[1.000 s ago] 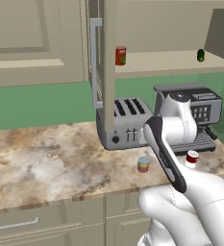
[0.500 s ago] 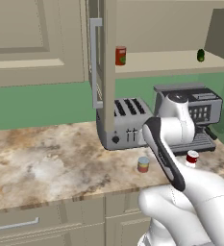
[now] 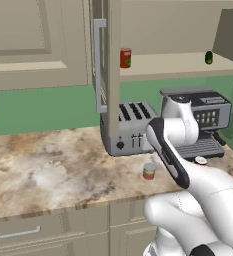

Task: Pick the cans from the counter and place them in their designated side in the cabinet.

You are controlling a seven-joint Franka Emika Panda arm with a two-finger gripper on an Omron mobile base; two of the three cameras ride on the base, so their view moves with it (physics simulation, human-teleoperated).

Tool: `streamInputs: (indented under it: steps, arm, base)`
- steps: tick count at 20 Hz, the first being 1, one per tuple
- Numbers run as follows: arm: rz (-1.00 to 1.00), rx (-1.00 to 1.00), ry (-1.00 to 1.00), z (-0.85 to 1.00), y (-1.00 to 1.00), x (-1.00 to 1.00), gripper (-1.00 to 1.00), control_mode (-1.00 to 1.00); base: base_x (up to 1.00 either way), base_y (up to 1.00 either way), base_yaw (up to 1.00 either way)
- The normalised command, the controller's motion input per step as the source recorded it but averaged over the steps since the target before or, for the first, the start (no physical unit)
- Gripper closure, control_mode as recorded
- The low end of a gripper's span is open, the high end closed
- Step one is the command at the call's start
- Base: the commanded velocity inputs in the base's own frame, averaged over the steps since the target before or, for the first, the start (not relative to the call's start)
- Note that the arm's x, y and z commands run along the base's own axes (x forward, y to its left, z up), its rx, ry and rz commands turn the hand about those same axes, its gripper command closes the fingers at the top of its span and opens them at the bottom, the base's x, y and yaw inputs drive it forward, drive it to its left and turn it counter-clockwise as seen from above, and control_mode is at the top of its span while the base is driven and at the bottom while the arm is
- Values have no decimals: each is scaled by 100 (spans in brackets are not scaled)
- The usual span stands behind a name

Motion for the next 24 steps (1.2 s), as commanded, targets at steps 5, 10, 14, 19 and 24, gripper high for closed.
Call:
streamInputs:
  steps: [5,10,14,19,24]
  arm:
    - [0,0,4,-6,0,5,-100,-100]
    - [0,0,0,-11,0,2,-100,-100]
    - [0,0,0,-14,0,4,-100,-100]
    - [0,0,-1,-14,0,5,-100,-100]
    - [0,0,-1,-10,0,7,-100,-100]
  base:
    - [0,0,0]
    - [0,0,0]
    - [0,0,0]
    - [0,0,0]
    - [0,0,0]
